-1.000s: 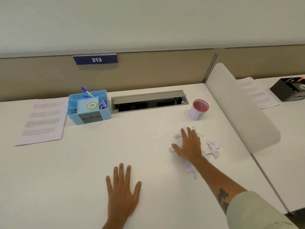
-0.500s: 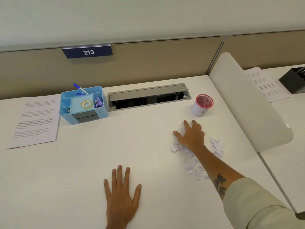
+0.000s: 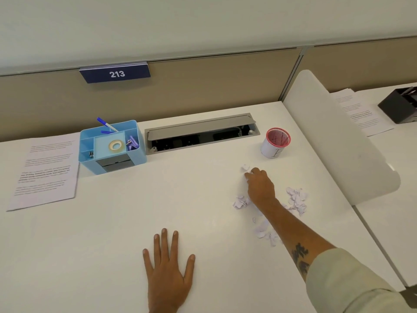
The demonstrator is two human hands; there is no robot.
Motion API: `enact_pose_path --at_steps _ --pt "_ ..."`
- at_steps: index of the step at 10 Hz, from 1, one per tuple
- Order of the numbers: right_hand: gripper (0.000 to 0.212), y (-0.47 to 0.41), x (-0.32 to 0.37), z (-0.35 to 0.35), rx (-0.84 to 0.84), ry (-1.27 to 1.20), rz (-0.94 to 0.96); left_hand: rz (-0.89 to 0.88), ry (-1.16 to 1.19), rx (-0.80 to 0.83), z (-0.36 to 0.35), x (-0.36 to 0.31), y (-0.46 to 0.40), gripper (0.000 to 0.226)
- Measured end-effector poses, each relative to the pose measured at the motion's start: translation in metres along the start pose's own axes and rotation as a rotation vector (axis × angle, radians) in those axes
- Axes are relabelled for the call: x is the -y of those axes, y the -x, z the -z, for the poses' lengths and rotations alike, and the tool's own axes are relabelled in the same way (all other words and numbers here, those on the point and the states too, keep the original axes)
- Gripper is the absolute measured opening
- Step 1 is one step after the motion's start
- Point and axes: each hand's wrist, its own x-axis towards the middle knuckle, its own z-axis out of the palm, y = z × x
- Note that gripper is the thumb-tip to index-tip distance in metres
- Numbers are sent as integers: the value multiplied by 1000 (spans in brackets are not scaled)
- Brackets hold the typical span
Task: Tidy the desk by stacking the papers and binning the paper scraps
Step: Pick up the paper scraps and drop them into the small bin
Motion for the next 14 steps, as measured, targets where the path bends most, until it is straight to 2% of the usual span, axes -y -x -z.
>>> enact_pose_path --at_steps 2,4,6,8,10,11,12,14 --pt "16 -10 -18 -6 5 -60 -14 0 5 4 2 -1 0 83" --pt "25 -27 -26 16 -6 -257 -91 -8 13 4 2 -1 -1 84" --pt "13 -62 -26 71 -150 -554 -214 -5 39 3 1 -1 -3 84" --pt "13 -107 -49 119 -297 -716 -340 6 50 1 -2 0 -6 87" --pt "14 -133 -75 122 -312 -603 -342 14 42 -23 -4 -2 -9 89" --pt "15 -138 -80 115 -239 -567 -347 25 37 -34 -5 -3 -11 90" --pt "24 -138 -77 114 -195 -496 -346 30 33 -31 -5 -4 -11 90" --pt "26 -133 -76 116 -240 -501 -343 31 36 -26 -6 -4 -11 91"
